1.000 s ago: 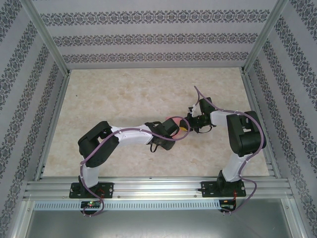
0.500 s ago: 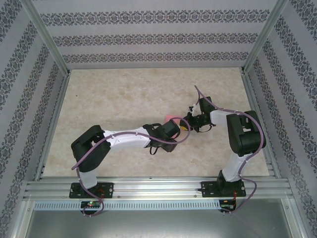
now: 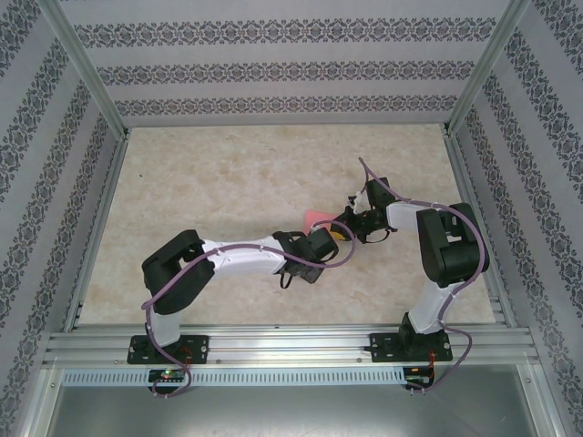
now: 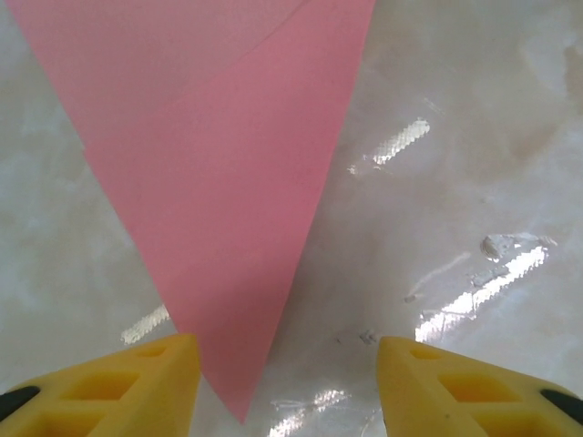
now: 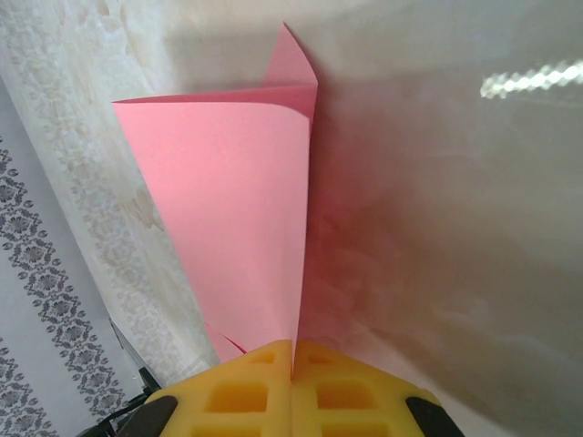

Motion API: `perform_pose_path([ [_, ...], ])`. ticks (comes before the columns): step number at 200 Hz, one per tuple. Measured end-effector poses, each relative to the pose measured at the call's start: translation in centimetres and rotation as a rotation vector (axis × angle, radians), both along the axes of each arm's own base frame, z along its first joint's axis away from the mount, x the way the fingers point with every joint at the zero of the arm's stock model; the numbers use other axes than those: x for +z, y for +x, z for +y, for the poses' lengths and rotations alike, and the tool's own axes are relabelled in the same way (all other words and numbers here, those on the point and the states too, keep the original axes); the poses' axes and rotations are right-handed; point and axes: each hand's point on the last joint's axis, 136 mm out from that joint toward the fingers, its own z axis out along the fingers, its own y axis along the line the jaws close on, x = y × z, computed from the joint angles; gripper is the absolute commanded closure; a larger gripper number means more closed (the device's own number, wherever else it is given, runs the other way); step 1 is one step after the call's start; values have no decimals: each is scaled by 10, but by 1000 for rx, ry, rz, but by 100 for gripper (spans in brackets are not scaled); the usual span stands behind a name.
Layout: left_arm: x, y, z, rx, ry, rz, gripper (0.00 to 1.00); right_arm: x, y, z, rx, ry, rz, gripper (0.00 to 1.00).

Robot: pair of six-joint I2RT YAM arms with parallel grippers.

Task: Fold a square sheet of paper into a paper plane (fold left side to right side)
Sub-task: Fold the wing for the fifth time at the center of the table.

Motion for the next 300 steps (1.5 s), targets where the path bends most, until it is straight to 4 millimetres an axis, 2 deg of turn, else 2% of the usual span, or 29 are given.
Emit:
perform_pose_path([
  [59,-7,5,-4,20,27,-13,56,0,0,0,0,0,0,93],
  [104,-16,7,2,37,65,-20,61,0,0,0,0,0,0,93],
  [245,-16,8,3,51,76,-31,83,1,-3,0,11,-7,17,88],
  [264,-17,7,2,49,72,-26,88,1,-4,-1,19,-10,15,84],
  [300,-16,5,0,46,57,-7,94,5,-3,-3,17,-16,3,70],
])
